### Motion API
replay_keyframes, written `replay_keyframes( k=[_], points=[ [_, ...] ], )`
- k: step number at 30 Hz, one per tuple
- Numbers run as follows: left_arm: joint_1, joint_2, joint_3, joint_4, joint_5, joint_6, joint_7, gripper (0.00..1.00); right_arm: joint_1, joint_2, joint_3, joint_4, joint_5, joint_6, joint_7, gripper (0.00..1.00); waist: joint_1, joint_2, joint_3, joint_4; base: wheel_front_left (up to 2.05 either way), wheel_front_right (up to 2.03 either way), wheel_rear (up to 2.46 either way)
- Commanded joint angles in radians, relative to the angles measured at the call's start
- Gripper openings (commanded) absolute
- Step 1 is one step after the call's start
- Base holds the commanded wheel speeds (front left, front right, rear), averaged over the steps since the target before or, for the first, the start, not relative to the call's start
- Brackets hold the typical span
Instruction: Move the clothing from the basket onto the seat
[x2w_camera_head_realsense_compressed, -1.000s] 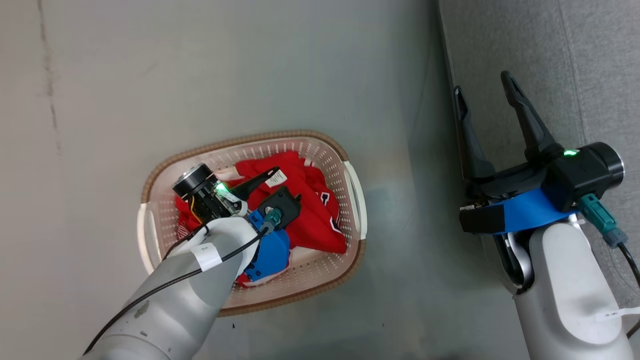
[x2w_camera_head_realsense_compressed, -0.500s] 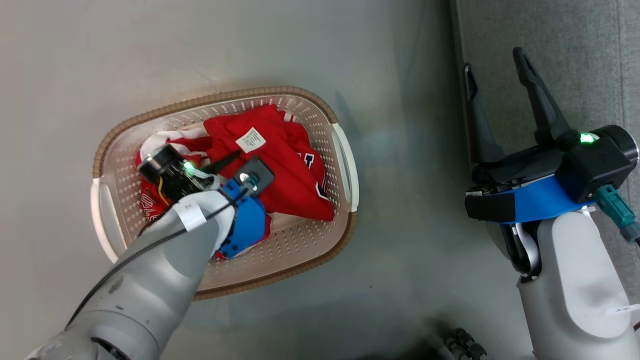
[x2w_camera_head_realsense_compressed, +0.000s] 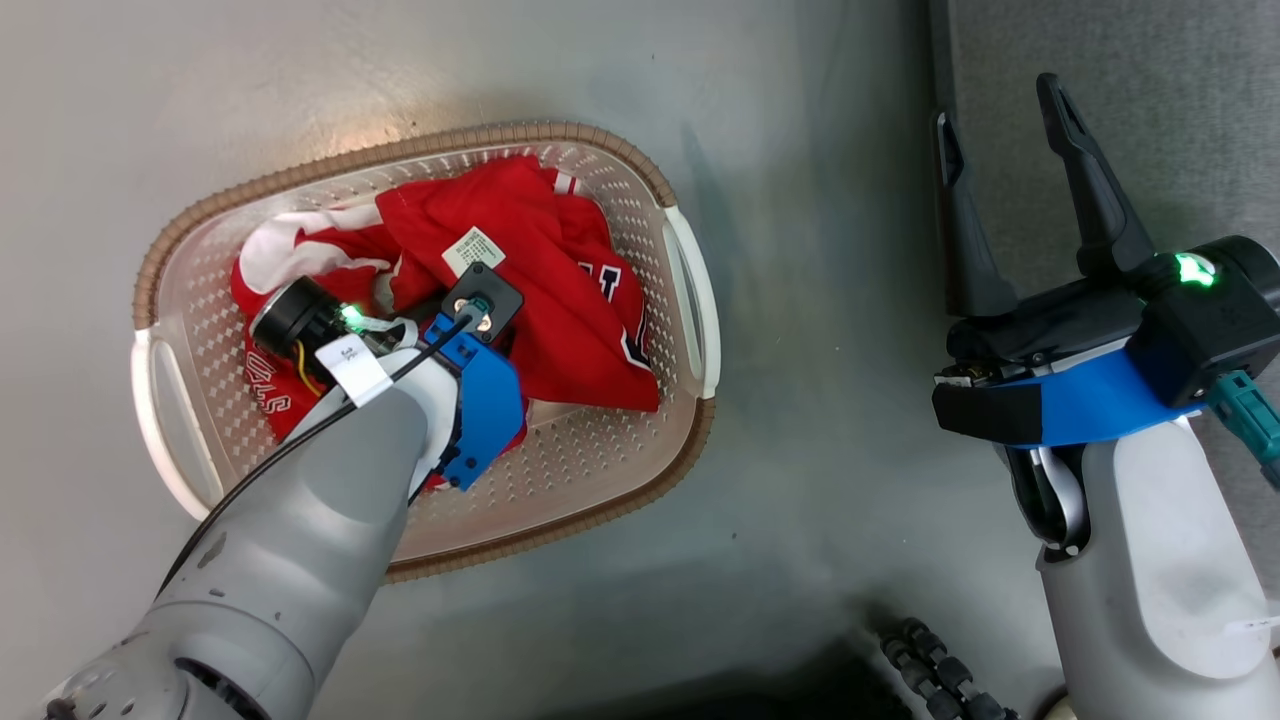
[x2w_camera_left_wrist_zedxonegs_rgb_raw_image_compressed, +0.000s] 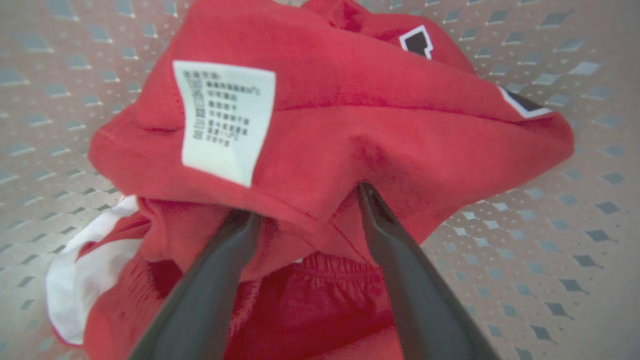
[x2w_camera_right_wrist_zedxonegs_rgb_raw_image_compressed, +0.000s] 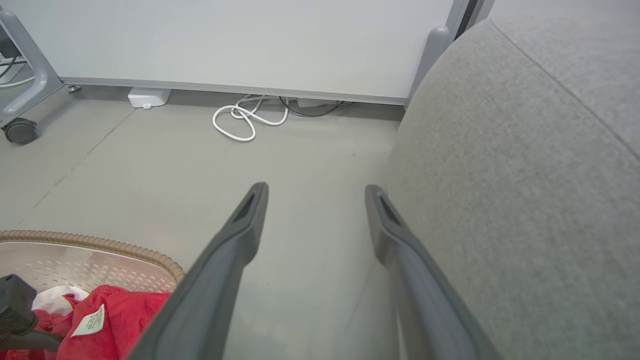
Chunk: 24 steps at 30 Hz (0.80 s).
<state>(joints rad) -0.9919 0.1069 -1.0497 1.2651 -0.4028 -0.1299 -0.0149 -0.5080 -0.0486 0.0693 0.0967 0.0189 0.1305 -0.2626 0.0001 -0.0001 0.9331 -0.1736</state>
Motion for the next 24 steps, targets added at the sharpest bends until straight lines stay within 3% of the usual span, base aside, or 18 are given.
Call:
replay_keyframes(
  k=[1,11,13,24],
  points=[
    [-0.024,-0.002,-0.005,-0.016,-0.033,0.000,-0.003,1.00,-0.011,-0.003,0.000,-0.009,-0.006,0.000,-0.004,1.00,-0.0001,0.0001,0.020,0.000,0.00,0.00,0.00],
    [-0.063,-0.009,-0.017,-0.049,-0.159,0.000,-0.043,1.00,0.004,-0.003,0.001,-0.027,-0.007,0.000,-0.004,1.00,-0.0001,0.0001,0.066,0.006,0.00,0.00,0.00],
    [-0.074,-0.008,-0.048,-0.049,-0.153,0.000,-0.058,0.00,0.003,-0.003,0.002,-0.026,-0.007,0.000,-0.003,1.00,-0.0001,0.0001,0.069,0.007,0.00,0.00,0.00],
    [-0.051,-0.016,-0.108,-0.039,-0.226,0.000,-0.150,0.00,0.002,-0.003,0.003,-0.007,-0.012,0.000,-0.003,1.00,-0.0001,0.0001,0.003,0.034,0.00,0.00,0.00]
  ],
)
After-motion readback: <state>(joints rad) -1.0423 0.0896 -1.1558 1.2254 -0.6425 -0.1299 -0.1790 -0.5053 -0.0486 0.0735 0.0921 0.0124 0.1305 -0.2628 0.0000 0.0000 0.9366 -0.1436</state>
